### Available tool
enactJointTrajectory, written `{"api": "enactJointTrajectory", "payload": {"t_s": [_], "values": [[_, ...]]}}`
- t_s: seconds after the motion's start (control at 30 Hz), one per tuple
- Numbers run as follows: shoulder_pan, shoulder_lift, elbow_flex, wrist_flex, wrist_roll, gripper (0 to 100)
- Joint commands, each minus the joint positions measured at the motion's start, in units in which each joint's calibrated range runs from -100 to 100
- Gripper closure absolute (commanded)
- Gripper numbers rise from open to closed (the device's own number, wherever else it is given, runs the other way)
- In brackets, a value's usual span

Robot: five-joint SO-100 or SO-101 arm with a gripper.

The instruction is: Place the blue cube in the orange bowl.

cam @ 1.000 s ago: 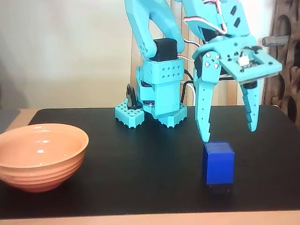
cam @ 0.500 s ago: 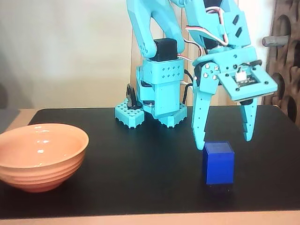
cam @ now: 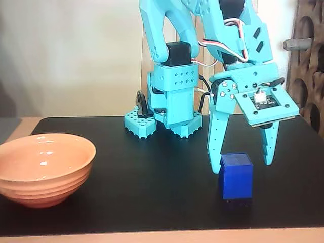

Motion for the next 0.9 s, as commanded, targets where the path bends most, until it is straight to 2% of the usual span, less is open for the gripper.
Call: {"api": "enactJointTrajectory", "payload": {"t_s": [0.0,0.37,0.87], "values": [[2.70,0.90,-5.94,-2.18,-0.80,71],[5.91,-2.59,-1.95,-1.74,-0.75,72],[5.21,-1.14,0.87,-2.00,-0.48,72]]}}
